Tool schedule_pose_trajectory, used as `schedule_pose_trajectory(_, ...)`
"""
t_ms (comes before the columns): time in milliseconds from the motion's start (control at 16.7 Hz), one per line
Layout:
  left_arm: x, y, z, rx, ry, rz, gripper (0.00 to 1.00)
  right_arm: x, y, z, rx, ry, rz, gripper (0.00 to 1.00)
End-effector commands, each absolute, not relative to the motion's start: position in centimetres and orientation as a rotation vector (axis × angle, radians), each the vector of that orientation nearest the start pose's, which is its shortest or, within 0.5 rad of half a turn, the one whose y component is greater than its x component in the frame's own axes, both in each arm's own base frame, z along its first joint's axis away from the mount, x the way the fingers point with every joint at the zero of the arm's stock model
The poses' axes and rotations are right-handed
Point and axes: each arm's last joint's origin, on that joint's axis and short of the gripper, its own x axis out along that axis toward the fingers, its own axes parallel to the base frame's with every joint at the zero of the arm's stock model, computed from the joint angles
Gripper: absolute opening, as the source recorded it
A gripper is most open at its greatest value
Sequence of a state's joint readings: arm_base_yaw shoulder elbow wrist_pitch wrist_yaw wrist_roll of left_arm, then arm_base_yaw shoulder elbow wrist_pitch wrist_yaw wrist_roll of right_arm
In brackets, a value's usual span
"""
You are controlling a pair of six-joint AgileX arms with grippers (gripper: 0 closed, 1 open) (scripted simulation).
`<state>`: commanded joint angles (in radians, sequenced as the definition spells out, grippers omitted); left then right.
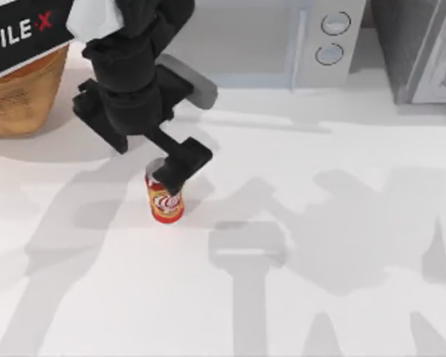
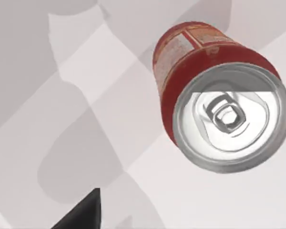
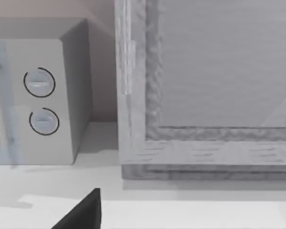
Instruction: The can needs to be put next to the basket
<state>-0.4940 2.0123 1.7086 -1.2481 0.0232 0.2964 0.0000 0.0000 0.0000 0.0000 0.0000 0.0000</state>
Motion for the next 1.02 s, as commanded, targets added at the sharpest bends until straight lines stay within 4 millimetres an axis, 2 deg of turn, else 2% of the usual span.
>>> schedule_pose_trajectory(240, 36.4, -19.7, 22.0, 0.628, 1.476, -0.629, 1.0, 10.6, -0.1, 16.0, 0.0, 0.0, 0.0, 1.0)
schedule_pose_trajectory(660, 36.6, -19.6, 21.9, 0.625, 1.474, -0.626, 1.0, 10.6, -0.1, 16.0, 0.0, 0.0, 0.0, 1.0)
schedule_pose_trajectory(780, 36.6, -19.7, 21.0, 0.629, 1.476, -0.628, 1.0, 10.6, -0.1, 16.0, 0.0, 0.0, 0.0, 1.0)
schedule_pose_trajectory(1020, 36.6, -19.8, 17.8, 0.63, 1.475, -0.629, 1.0, 10.6, -0.1, 16.0, 0.0, 0.0, 0.0, 1.0)
